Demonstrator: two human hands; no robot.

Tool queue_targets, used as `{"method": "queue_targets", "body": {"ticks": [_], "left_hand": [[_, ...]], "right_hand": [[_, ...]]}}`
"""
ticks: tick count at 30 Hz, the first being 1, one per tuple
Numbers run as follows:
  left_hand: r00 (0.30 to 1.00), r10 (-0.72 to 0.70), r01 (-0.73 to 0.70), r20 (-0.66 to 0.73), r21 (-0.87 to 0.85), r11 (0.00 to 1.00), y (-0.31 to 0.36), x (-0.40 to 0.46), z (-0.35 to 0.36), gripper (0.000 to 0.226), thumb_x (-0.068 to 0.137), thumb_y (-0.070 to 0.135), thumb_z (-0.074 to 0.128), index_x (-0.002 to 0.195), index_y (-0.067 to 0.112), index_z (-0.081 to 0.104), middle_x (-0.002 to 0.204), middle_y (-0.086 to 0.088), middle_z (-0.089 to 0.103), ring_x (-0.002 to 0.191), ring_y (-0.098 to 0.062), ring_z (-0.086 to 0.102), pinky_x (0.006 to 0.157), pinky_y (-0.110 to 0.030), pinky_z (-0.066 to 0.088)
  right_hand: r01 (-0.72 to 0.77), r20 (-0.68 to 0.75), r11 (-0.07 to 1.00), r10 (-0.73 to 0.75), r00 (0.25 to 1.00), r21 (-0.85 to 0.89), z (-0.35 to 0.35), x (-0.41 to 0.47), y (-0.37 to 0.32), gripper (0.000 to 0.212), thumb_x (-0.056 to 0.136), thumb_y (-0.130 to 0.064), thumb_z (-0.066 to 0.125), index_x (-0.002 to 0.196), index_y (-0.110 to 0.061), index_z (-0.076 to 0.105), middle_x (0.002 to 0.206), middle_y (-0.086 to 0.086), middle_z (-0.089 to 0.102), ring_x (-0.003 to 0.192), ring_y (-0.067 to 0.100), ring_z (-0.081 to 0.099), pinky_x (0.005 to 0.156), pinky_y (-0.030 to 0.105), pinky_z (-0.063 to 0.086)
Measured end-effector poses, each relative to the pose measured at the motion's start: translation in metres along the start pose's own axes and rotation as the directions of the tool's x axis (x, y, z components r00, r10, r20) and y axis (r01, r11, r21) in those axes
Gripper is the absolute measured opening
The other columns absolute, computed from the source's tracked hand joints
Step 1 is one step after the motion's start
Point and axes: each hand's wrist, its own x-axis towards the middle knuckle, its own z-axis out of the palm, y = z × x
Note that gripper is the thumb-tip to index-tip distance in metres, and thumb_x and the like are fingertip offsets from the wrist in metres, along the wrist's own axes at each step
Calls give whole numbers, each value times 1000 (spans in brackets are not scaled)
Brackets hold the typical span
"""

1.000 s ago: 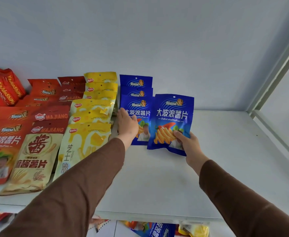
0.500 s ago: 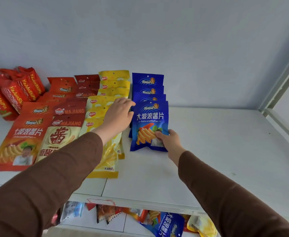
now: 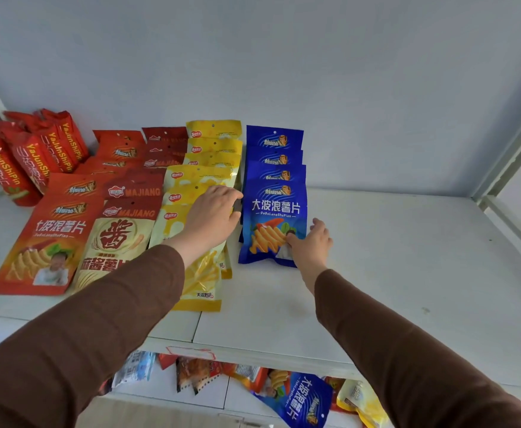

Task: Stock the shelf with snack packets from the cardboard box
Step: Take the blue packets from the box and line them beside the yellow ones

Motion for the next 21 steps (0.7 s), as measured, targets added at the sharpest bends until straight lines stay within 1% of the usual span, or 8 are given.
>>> {"method": "queue_targets", "body": {"ticks": [2,4,7,9,13,15,17,21], "left_hand": [[1000,-23,23,3,-12,1000,0,-5,-4,42,99,28,56,140,17,52,141,-1,55,135,-21,44,106,-36,42],[999,-54,55,5,-24,998,-1,-12,-9,44,98,29,56,140,19,51,143,0,54,135,-22,43,106,-38,42],[995,-104,103,-4,-28,994,-6,-29,-21,44,97,30,56,140,20,51,143,1,53,134,-22,42,106,-40,42],[990,-142,142,-17,-8,990,-10,-47,-31,44,98,32,57,140,20,50,142,-1,53,133,-23,43,104,-41,43],[964,-261,264,-52,69,962,-14,-103,-52,44,96,30,59,137,15,52,135,-6,58,126,-27,50,99,-43,46],[937,-343,348,-66,86,934,-12,-141,-61,44,95,28,60,136,14,53,132,-7,59,124,-28,51,98,-43,46],[896,-440,443,-62,83,892,-5,-187,-67,44,95,27,61,137,15,52,130,-5,59,124,-29,51,98,-44,47],[778,-628,626,-13,98,774,12,-290,-76,47,94,27,60,139,19,51,137,-3,55,128,-27,47,98,-43,45]], "right_hand": [[124,-5,990,-125,992,-72,-7,-4,-6,66,94,-29,71,149,-20,36,148,2,41,139,19,34,103,39,51],[268,12,952,-270,963,-146,-12,-10,-17,61,94,-30,71,146,-19,42,146,3,45,136,20,36,104,36,46],[457,141,859,-435,889,-230,-13,-26,-42,56,93,-27,69,144,-19,46,145,3,48,134,23,38,108,38,42],[570,247,778,-517,819,-263,-11,-39,-57,54,94,-24,67,144,-20,47,145,2,48,134,23,37,110,38,40],[759,467,596,-610,641,-262,-9,-78,-71,49,97,-32,63,143,-25,49,145,-5,46,137,20,34,112,43,37],[846,539,486,-663,520,-219,-4,-98,-69,47,96,-32,64,141,-22,53,143,-2,49,132,24,38,109,44,39],[903,609,404,-683,403,-145,5,-123,-60,47,93,-29,66,138,-18,56,140,3,53,128,30,42,106,44,40],[945,716,327,-653,247,-28,26,-191,-32,48,93,-28,64,139,-18,55,140,4,52,130,30,40,108,38,35]]}}
